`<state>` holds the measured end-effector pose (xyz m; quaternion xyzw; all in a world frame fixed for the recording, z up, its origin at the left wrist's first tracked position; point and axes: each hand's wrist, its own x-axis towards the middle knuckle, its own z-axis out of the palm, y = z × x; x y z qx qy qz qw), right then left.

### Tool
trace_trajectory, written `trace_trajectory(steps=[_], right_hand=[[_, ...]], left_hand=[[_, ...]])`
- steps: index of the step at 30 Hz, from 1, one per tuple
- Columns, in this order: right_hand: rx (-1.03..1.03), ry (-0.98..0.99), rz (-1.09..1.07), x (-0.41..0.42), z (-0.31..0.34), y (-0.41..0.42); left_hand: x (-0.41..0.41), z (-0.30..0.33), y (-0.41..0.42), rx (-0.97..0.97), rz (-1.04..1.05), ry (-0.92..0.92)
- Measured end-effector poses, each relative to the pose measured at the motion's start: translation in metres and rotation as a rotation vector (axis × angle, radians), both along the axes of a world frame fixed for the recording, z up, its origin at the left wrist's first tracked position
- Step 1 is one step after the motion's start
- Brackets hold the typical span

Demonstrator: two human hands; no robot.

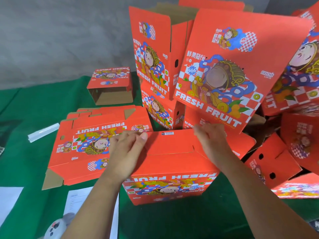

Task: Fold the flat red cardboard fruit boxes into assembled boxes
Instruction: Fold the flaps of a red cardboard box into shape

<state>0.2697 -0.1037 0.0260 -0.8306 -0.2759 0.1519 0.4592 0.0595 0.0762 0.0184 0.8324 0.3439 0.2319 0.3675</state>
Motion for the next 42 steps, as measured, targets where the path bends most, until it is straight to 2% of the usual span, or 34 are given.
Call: trace_trajectory(steps=[1,3,6,9,11,13,16,17,19,21,25,26,29,32,34,36,38,40,42], right_hand=[[-0.076,-0.059,0.043,-0.001,-0.002,-0.002],[-0.209,-0.177,0.125,-0.003,-0.003,-0.002],[-0.356,-0.260,0.175,-0.004,0.002,0.002],[-0.494,-0.337,0.149,-0.008,0.002,0.007],[-0.513,-0.376,0.128,-0.011,0.000,0.006],[-0.437,-0.331,0.133,-0.009,-0.003,0.002],[-0.174,-0.070,0.027,-0.005,-0.004,-0.006],[-0.080,0.064,-0.037,-0.004,-0.004,-0.010],[0.028,0.354,-0.145,-0.006,-0.004,-0.017],[0.057,0.507,-0.136,-0.013,-0.001,-0.027],[0.159,0.450,-0.122,-0.019,0.015,-0.042],[0.202,0.471,-0.148,-0.019,0.020,-0.044],[0.389,0.618,-0.244,-0.022,0.035,-0.048],[0.374,0.726,-0.156,-0.031,0.033,-0.052],[0.298,0.812,0.025,-0.047,0.027,-0.057],[0.230,0.708,0.100,-0.058,0.018,-0.061],[0.232,0.619,0.138,-0.063,0.012,-0.061],[0.217,0.559,0.187,-0.066,0.009,-0.057],[0.179,0.482,0.228,-0.066,0.003,-0.052]], left_hand=[[0.000,0.001,-0.001,0.069,0.011,0.061],[0.004,0.001,-0.005,0.237,0.035,0.292],[0.018,0.006,-0.011,0.221,0.083,0.587],[0.027,0.007,-0.012,0.231,0.094,0.696],[0.025,0.004,-0.009,0.209,0.061,0.608],[0.018,0.002,-0.004,0.078,0.061,0.333],[0.002,0.002,0.002,-0.279,0.249,-0.154],[-0.003,0.001,0.003,-0.409,0.312,-0.250],[-0.013,-0.002,-0.002,-0.624,0.291,-0.283],[-0.019,0.001,-0.017,-0.764,0.262,-0.271],[-0.027,0.026,-0.035,-0.720,0.406,-0.343],[-0.029,0.033,-0.041,-0.679,0.422,-0.412],[-0.034,0.046,-0.059,-0.385,0.329,-0.715],[-0.037,0.052,-0.057,-0.354,0.175,-0.936],[-0.044,0.044,-0.048,-0.423,0.130,-0.943],[-0.050,0.033,-0.038,-0.562,0.164,-0.754],[-0.057,0.022,-0.031,-0.831,0.181,-0.523],[-0.067,0.013,-0.026,-1.079,0.112,-0.404],[-0.077,0.000,-0.026,-1.115,0.104,-0.273]])
